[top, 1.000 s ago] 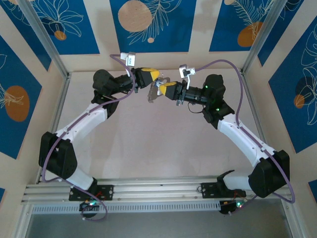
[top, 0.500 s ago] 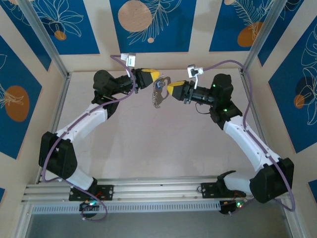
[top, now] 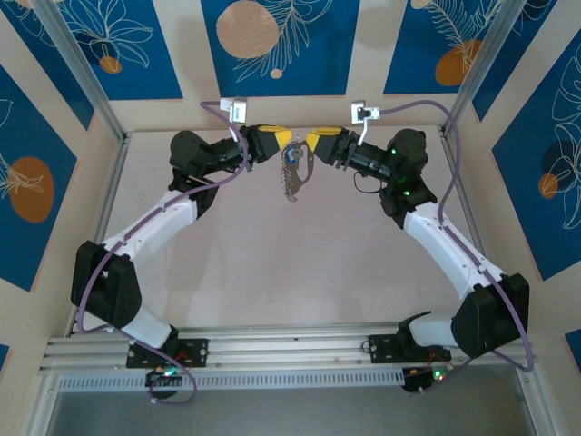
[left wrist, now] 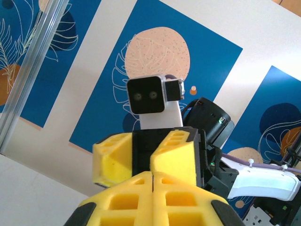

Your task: Put the keys on the keyring

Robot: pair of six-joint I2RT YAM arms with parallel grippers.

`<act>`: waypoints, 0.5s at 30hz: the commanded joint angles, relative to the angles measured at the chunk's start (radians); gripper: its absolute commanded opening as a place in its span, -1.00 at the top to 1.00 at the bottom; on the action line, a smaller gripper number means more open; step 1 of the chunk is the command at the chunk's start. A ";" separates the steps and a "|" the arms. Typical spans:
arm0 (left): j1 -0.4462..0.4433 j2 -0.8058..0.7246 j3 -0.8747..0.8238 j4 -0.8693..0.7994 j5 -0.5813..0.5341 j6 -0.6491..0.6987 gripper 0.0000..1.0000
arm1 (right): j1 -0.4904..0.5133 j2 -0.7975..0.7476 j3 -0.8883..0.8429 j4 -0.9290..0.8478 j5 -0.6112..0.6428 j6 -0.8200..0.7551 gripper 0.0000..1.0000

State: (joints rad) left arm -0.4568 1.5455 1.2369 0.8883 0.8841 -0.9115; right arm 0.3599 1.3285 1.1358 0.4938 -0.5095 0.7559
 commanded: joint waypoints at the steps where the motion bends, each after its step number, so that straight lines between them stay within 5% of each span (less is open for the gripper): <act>1: -0.014 -0.019 -0.002 0.067 -0.020 -0.013 1.00 | 0.027 0.026 0.056 0.074 0.019 0.035 0.11; 10: -0.014 -0.021 -0.003 0.067 -0.018 -0.010 1.00 | 0.054 0.057 0.069 0.089 0.009 0.037 0.34; 15: -0.014 -0.021 -0.002 0.063 -0.020 -0.007 1.00 | 0.059 0.055 0.066 0.091 0.001 0.036 0.25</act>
State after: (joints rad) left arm -0.4595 1.5455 1.2346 0.9051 0.8772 -0.9115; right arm 0.3992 1.3788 1.1767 0.5564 -0.4965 0.7929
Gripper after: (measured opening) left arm 0.047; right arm 0.368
